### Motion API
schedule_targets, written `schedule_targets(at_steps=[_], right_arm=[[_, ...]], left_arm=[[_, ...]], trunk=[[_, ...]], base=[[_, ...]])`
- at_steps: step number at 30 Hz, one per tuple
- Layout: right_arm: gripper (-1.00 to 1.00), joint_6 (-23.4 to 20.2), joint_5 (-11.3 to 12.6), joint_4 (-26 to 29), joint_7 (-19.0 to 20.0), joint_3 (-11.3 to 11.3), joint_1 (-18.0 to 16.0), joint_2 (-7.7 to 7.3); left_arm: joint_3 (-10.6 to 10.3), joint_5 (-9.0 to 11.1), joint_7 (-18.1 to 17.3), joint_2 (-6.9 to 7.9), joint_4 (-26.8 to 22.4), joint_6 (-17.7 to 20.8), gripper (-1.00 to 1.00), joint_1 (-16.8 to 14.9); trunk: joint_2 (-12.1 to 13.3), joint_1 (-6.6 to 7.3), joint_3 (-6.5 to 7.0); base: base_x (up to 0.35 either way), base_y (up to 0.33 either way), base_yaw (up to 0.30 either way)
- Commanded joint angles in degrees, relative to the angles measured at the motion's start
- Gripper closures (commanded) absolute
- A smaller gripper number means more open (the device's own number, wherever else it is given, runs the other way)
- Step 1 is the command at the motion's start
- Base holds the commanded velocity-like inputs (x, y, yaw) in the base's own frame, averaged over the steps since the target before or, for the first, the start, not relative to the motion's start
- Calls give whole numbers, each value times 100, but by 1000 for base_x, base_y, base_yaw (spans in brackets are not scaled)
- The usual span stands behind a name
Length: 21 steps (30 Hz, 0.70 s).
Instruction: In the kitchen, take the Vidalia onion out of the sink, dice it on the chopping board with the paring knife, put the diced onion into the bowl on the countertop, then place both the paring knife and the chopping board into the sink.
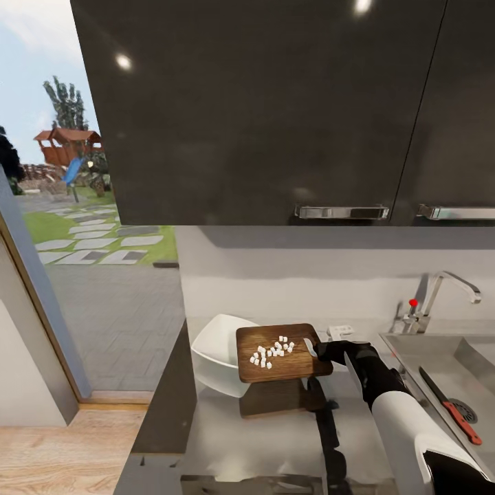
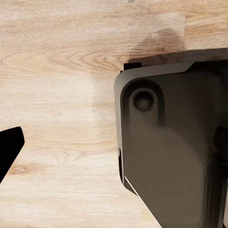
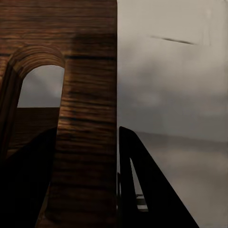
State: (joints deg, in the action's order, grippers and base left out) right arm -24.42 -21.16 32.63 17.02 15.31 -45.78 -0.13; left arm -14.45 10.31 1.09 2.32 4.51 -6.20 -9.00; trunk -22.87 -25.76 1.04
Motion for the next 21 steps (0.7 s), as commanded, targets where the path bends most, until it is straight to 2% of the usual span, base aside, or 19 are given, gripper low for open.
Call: schedule_targets(at_steps=[1,21], right_arm=[[100,-18,-55,8,56,34,-1,4],[100,-18,-55,15,56,34,-1,4]], left_arm=[[-49,51,-1,-3,23,-39,-100,-6],[-49,51,-4,-21,20,-39,-100,-6]], trunk=[[-4,-2,-2],[-4,-2,-2]], base=[[0,0,0],[0,0,0]])
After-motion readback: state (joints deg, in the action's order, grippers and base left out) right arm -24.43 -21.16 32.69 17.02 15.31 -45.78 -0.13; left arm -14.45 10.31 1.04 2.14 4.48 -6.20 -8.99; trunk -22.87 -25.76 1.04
